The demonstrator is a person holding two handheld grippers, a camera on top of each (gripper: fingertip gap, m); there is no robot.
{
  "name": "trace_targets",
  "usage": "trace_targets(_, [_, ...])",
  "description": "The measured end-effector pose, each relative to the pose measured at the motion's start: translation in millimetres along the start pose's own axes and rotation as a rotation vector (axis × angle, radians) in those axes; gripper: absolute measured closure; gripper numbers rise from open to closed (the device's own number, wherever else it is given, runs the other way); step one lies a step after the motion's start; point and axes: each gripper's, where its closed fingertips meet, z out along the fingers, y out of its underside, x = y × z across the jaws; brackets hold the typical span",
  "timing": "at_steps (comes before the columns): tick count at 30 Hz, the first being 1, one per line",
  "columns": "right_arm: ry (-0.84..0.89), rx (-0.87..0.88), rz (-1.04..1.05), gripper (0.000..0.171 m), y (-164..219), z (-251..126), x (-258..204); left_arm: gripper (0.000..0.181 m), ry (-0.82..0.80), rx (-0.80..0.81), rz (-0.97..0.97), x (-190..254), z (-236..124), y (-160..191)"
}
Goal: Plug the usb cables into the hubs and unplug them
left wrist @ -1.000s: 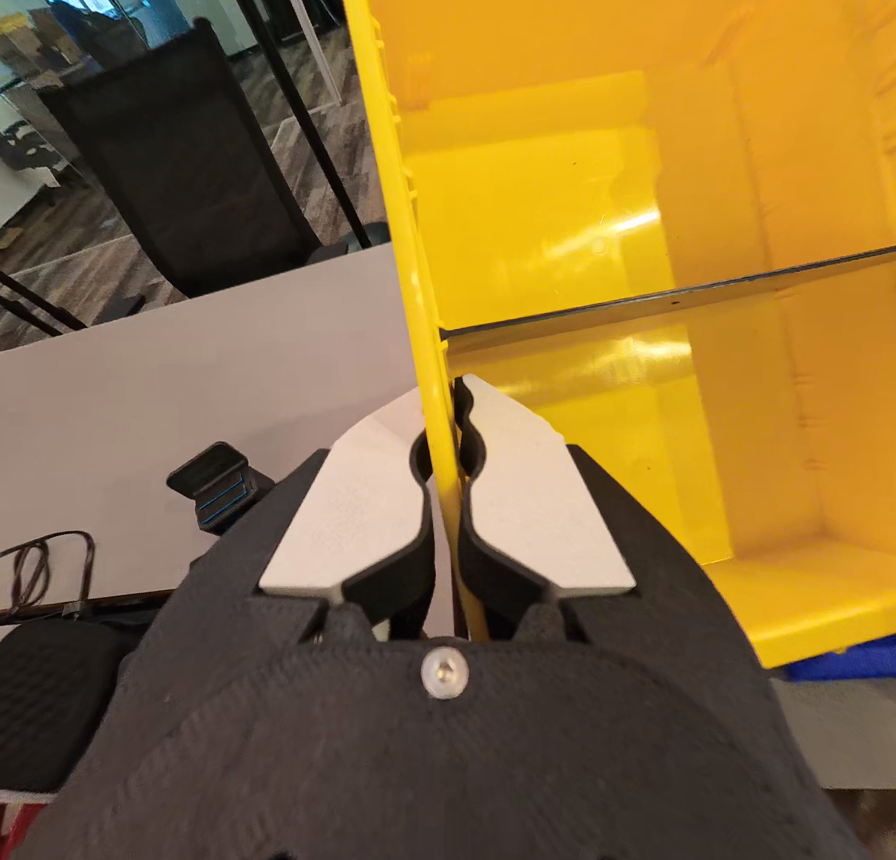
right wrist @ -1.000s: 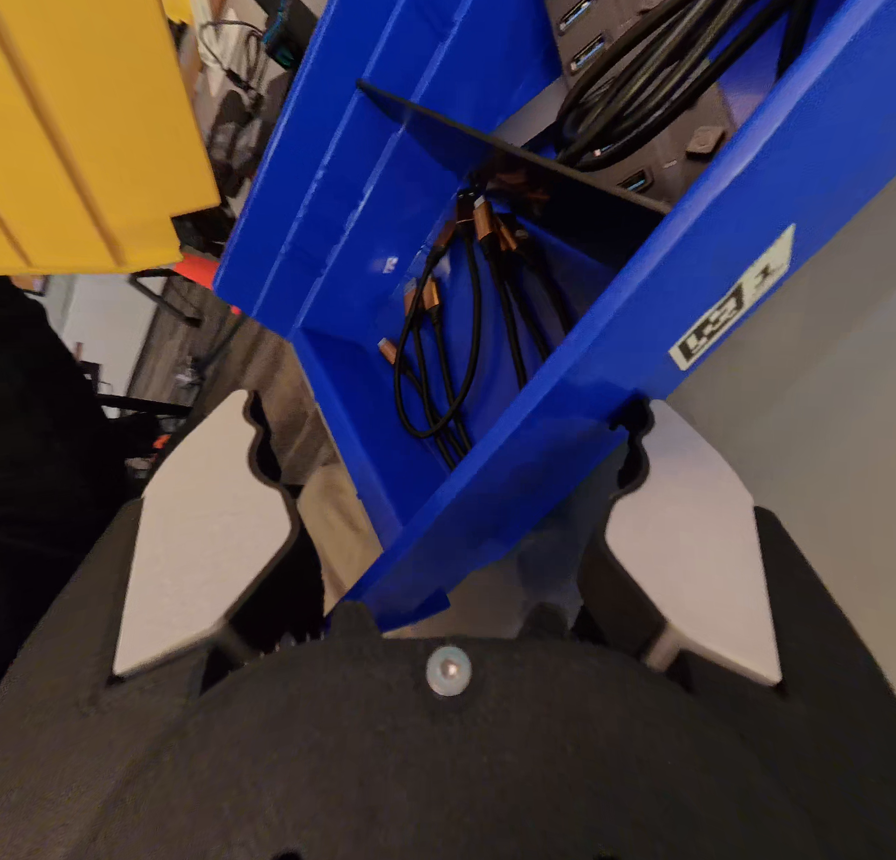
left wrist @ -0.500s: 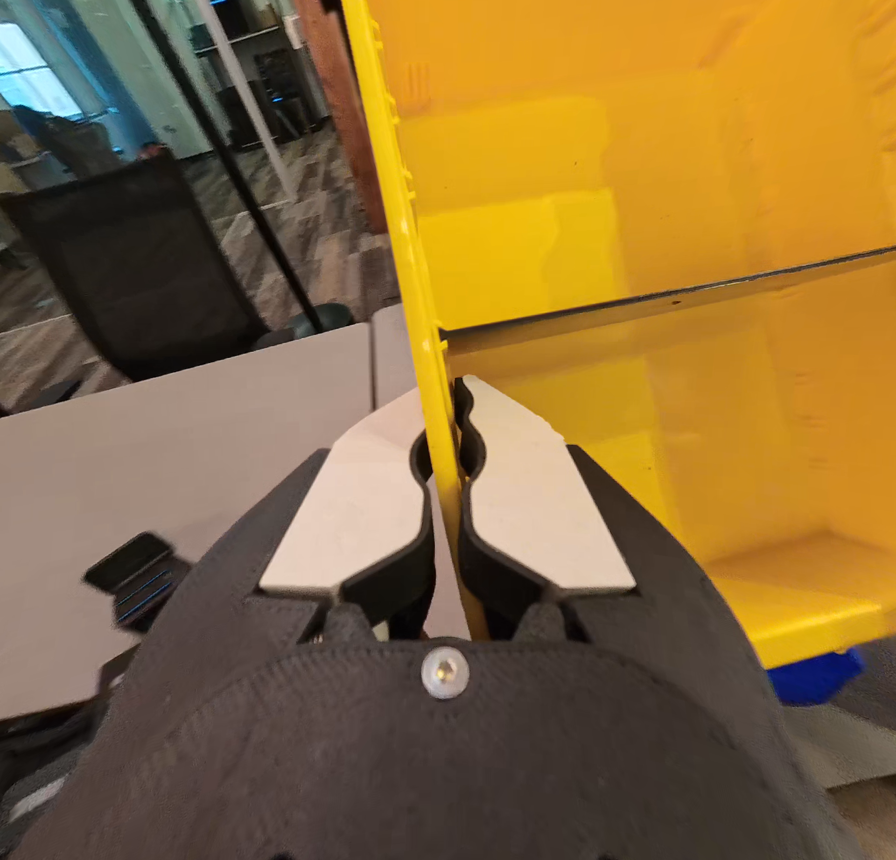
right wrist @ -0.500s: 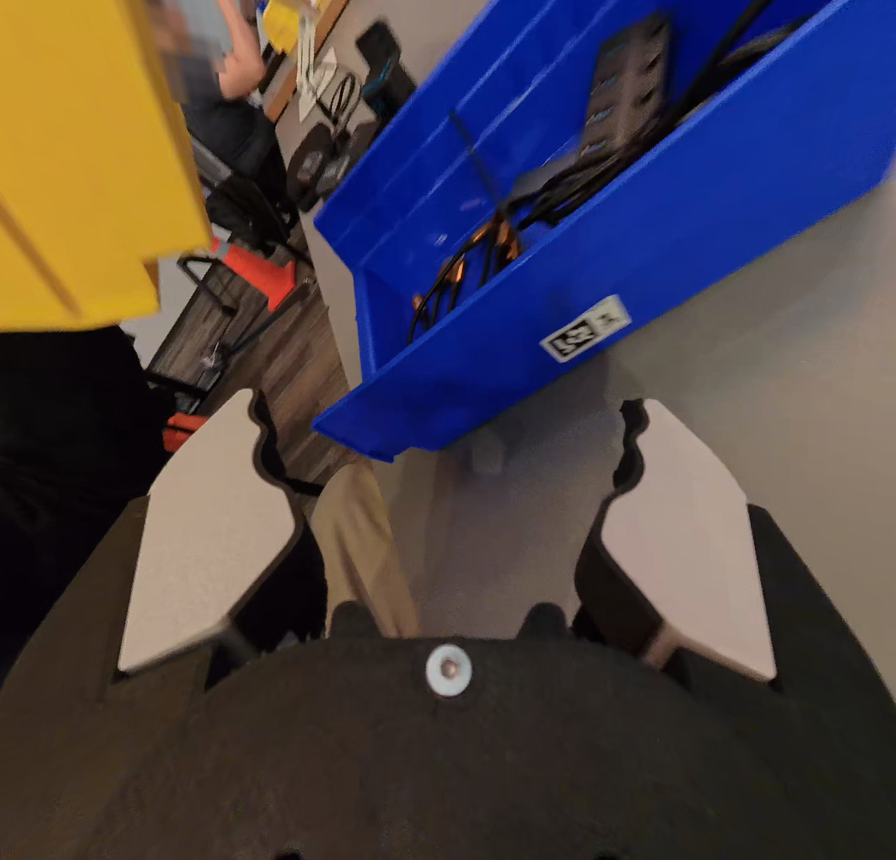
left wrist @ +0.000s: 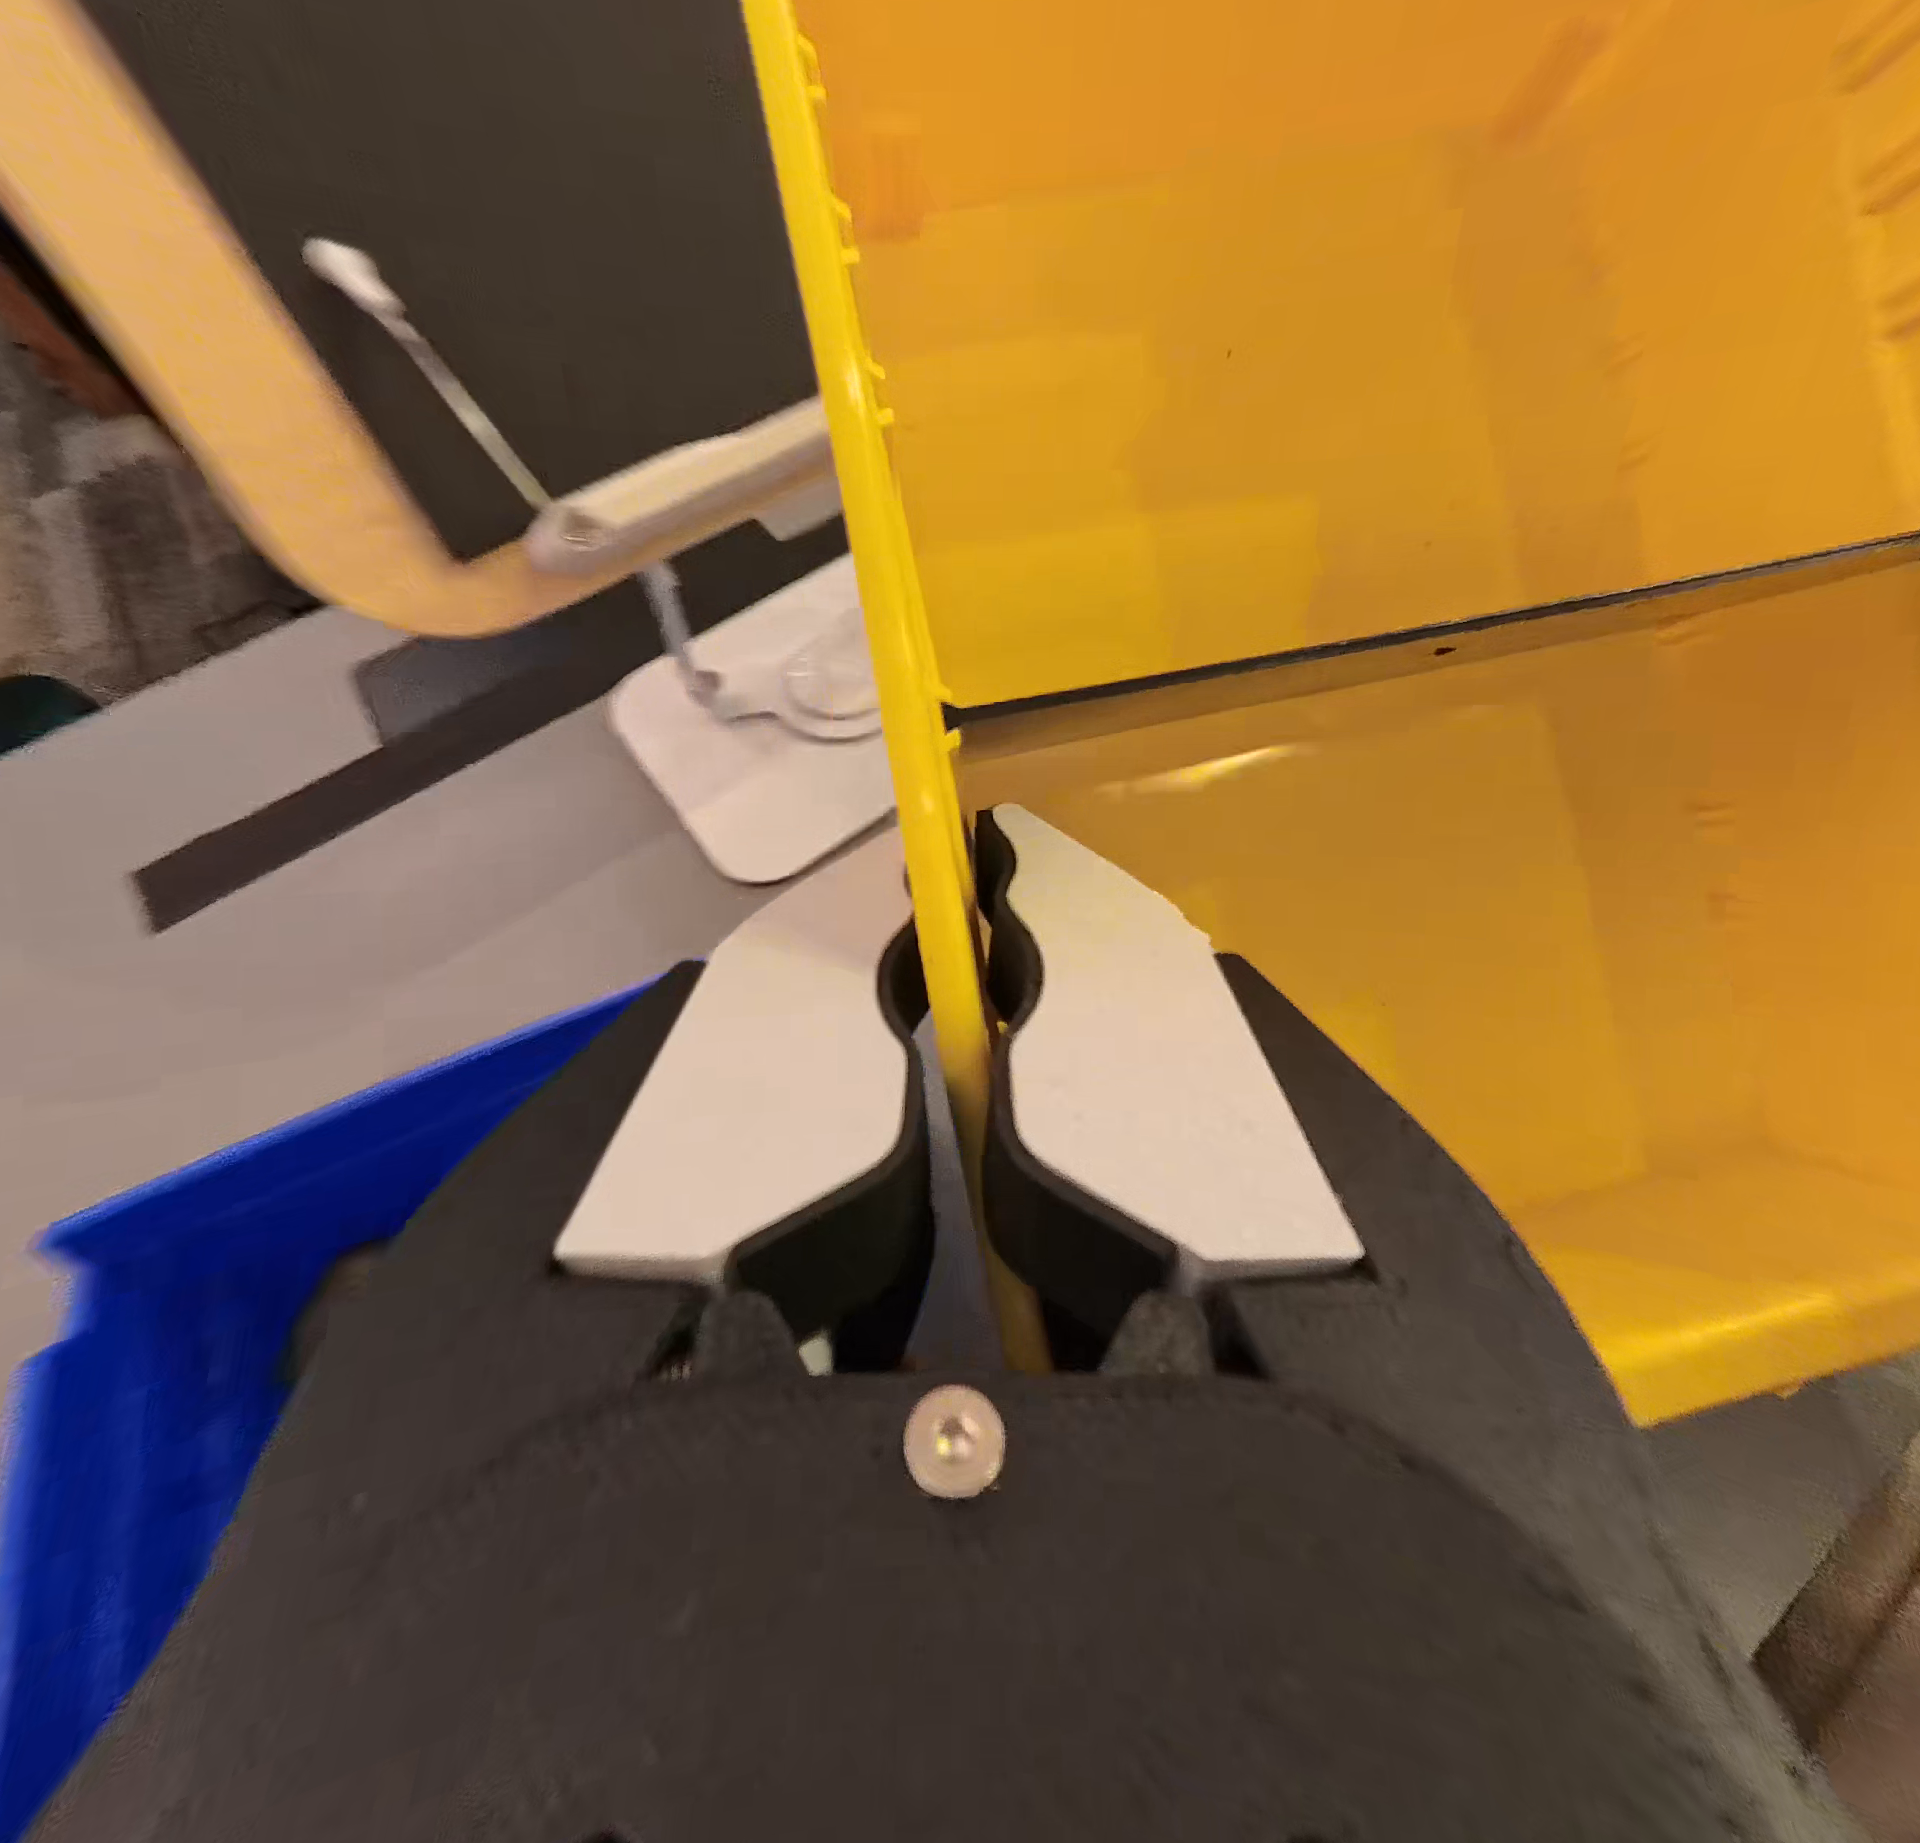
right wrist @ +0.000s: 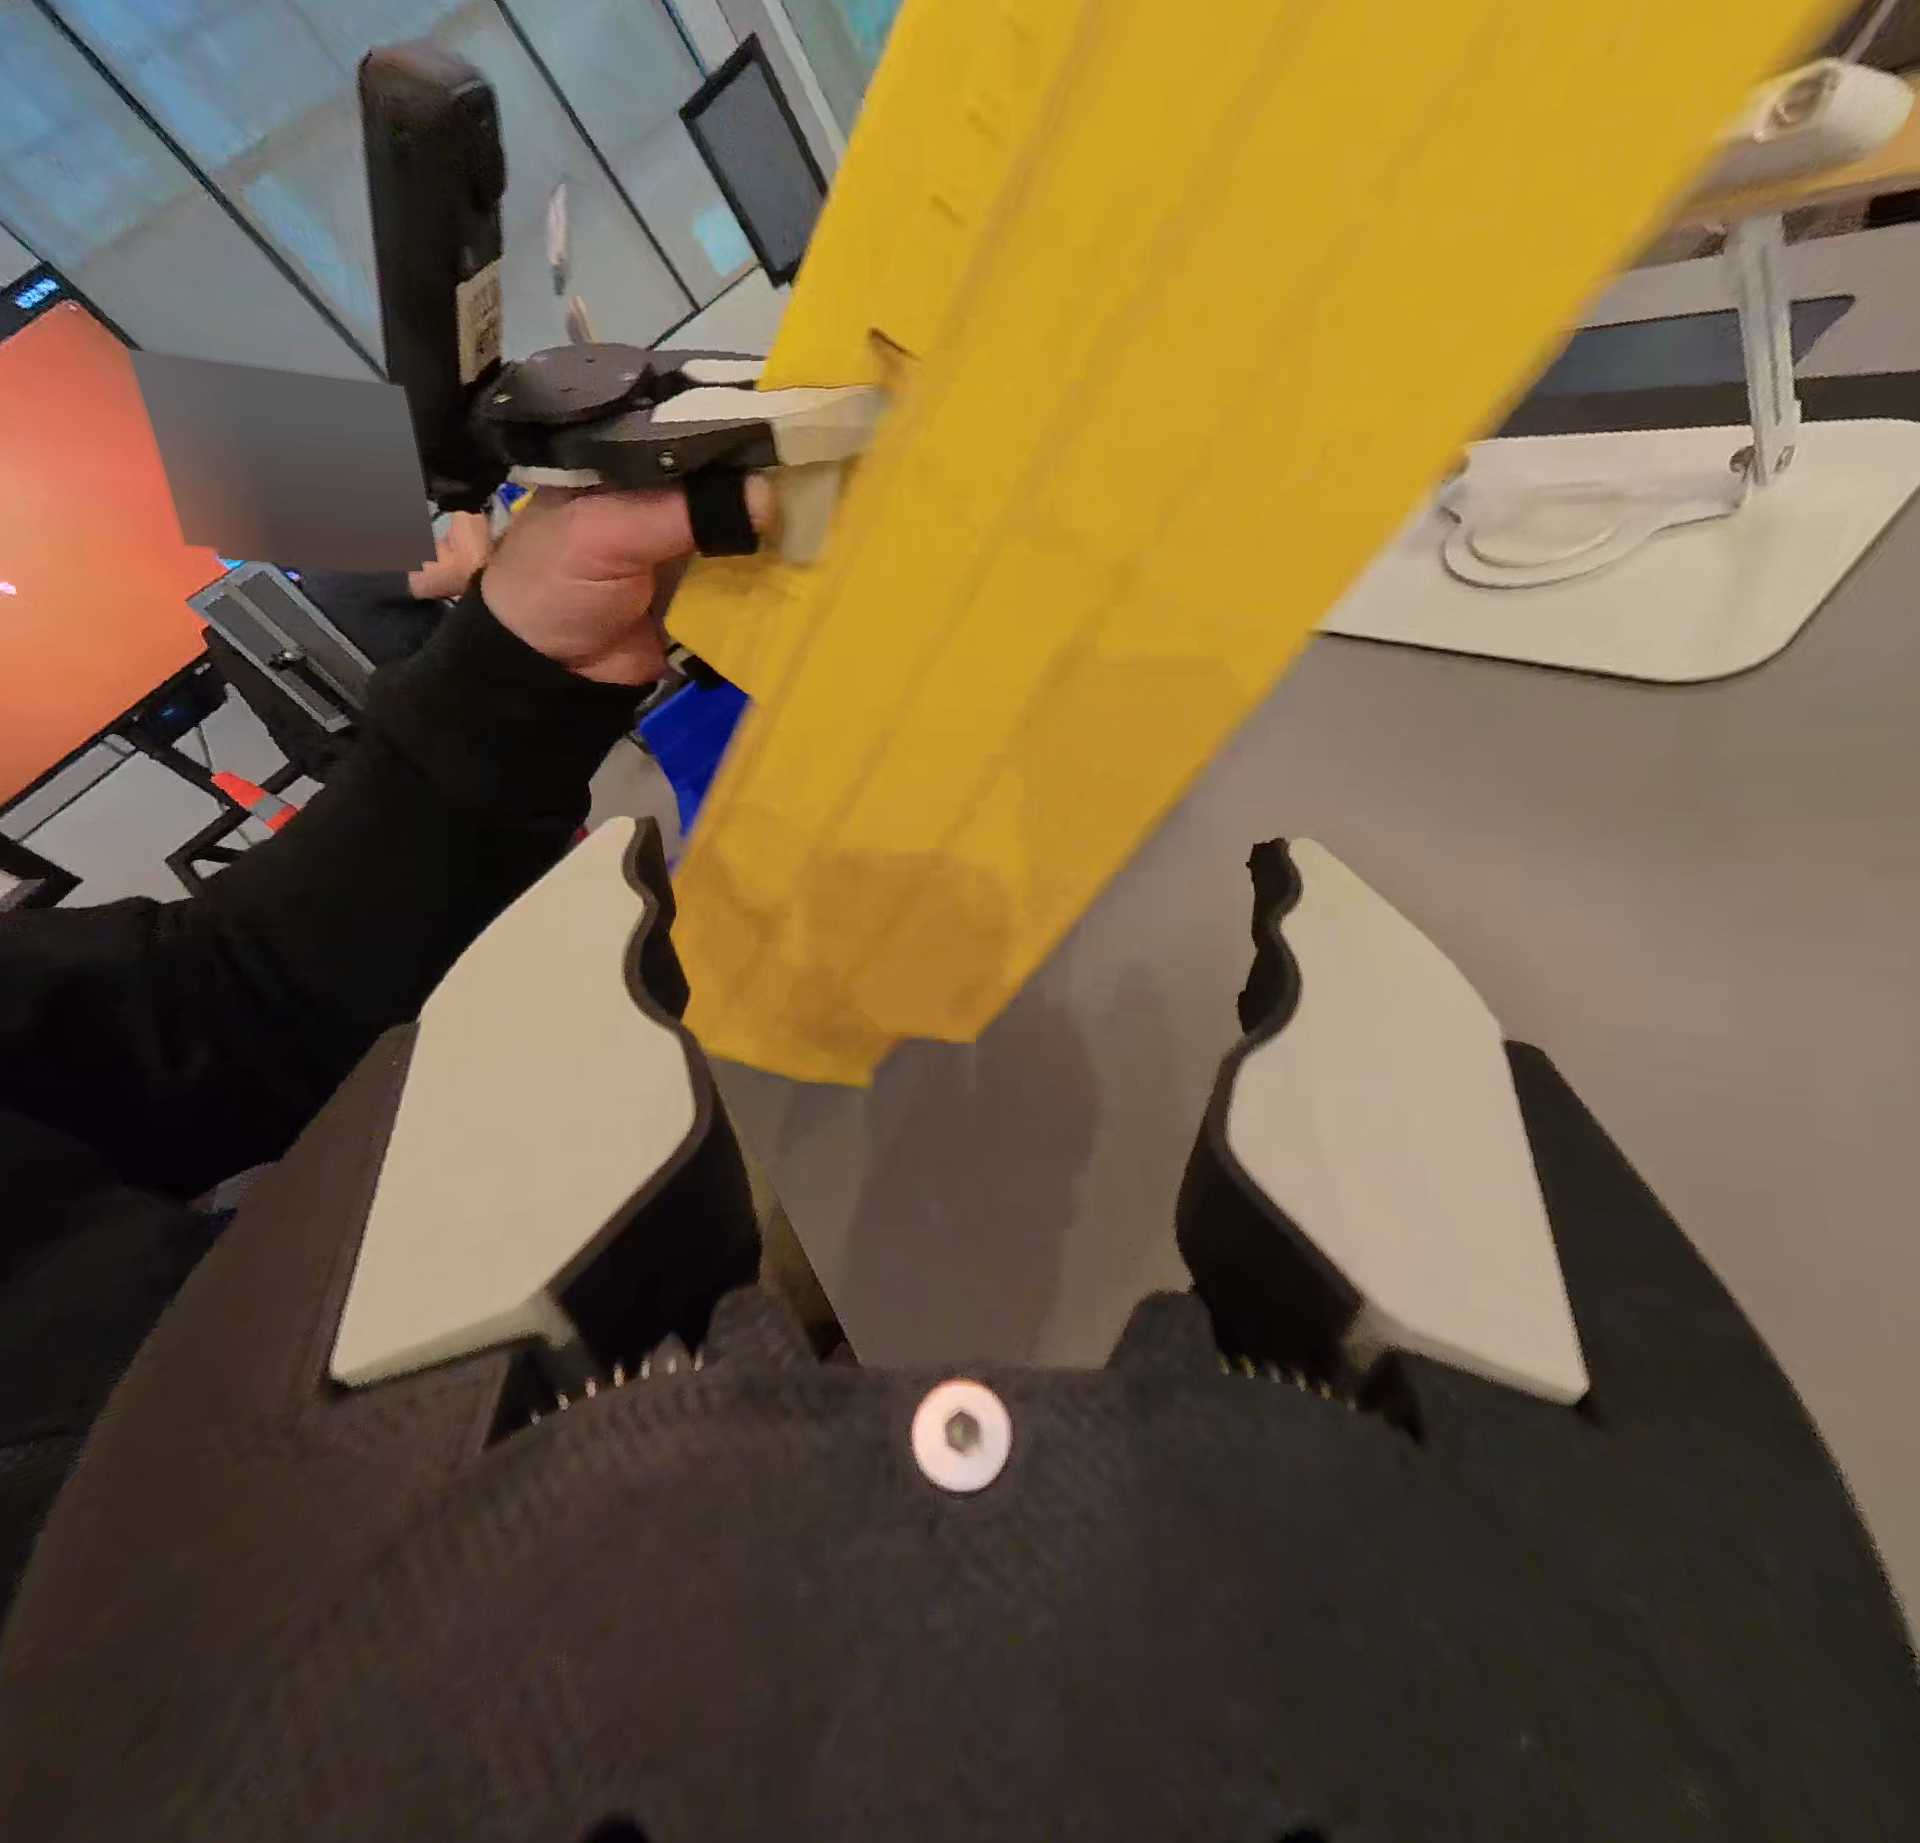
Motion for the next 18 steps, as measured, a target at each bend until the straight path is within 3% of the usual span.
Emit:
trace_targets(3, [0.096, -0.032, -0.042, 0.078, 12, 1, 14, 0.176, 0.050, -0.071, 0.010, 37, 46, 11])
trace_targets(7, [0.355, -0.165, -0.097, 0.091, 34, -10, 63, 0.174, 0.062, -0.111, -0.023, 65, 85, 24])
trace_targets(18, [0.614, -0.323, -0.020, 0.140, 68, -49, 131, 0.167, 0.159, -0.240, -0.134, 111, 133, 70])
